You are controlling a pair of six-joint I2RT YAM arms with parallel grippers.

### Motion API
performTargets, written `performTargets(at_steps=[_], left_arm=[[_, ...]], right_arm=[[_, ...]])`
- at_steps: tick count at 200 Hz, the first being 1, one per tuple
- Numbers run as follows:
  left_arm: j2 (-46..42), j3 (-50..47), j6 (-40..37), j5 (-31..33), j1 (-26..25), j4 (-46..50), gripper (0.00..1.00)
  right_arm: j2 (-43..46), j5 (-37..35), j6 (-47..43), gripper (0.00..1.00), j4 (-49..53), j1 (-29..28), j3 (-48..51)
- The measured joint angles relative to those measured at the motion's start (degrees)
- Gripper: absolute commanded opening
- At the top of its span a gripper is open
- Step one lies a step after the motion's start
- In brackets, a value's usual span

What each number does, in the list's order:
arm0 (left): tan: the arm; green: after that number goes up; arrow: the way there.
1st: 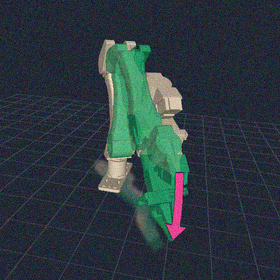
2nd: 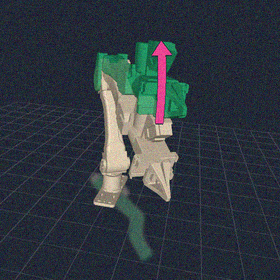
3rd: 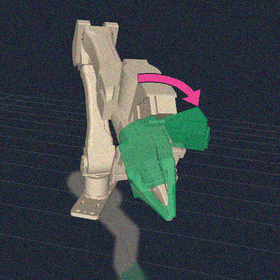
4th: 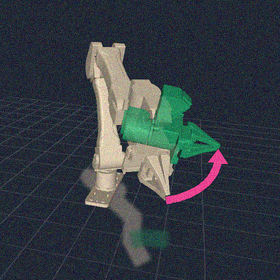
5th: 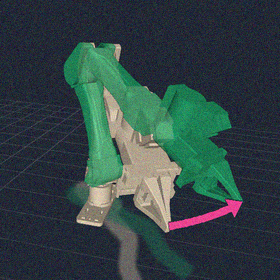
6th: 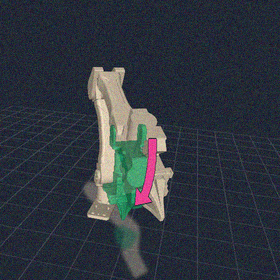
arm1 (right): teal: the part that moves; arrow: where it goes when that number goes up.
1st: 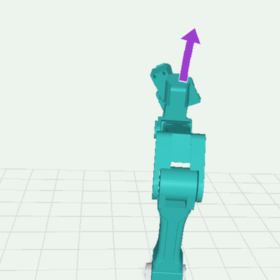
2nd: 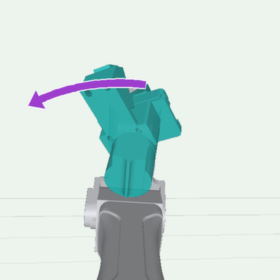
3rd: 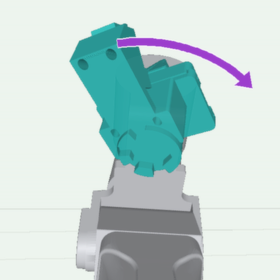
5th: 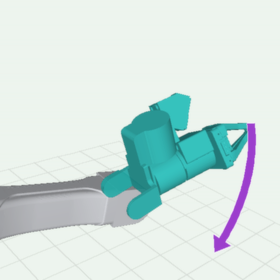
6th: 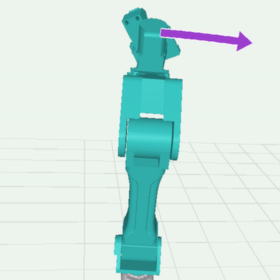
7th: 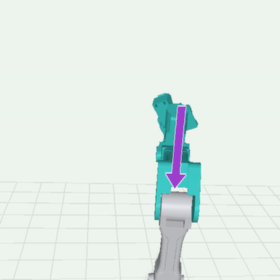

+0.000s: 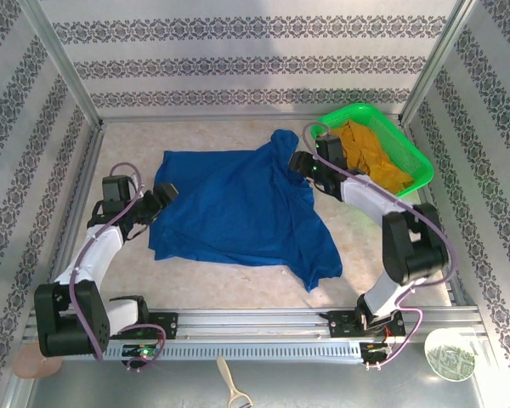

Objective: Fold the inside-out t-shirt

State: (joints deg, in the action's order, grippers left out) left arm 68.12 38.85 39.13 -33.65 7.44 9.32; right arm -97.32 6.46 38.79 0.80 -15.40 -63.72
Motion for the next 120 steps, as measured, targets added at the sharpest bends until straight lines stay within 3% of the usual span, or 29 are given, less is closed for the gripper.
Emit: performTargets(at_steps=[56, 93, 120], left_arm=[[5.88, 6.05, -1.29, -1.55, -1.11, -2.34, 0.82], [9.49, 8.59, -1.75, -1.99, -1.33, -2.58, 0.83], [11.17, 9.77, -1.92, -2.21, -2.56, -2.71, 0.83]], right_arm=[[-10.51, -6.73, 0.17, 0.52, 1.64, 6.78, -10.36], [-10.78, -9.25, -1.36, 0.51, 4.11, 9.7, -14.16], [-6.29, -8.24, -3.04, 0.52, 4.22, 9.22, -10.97]])
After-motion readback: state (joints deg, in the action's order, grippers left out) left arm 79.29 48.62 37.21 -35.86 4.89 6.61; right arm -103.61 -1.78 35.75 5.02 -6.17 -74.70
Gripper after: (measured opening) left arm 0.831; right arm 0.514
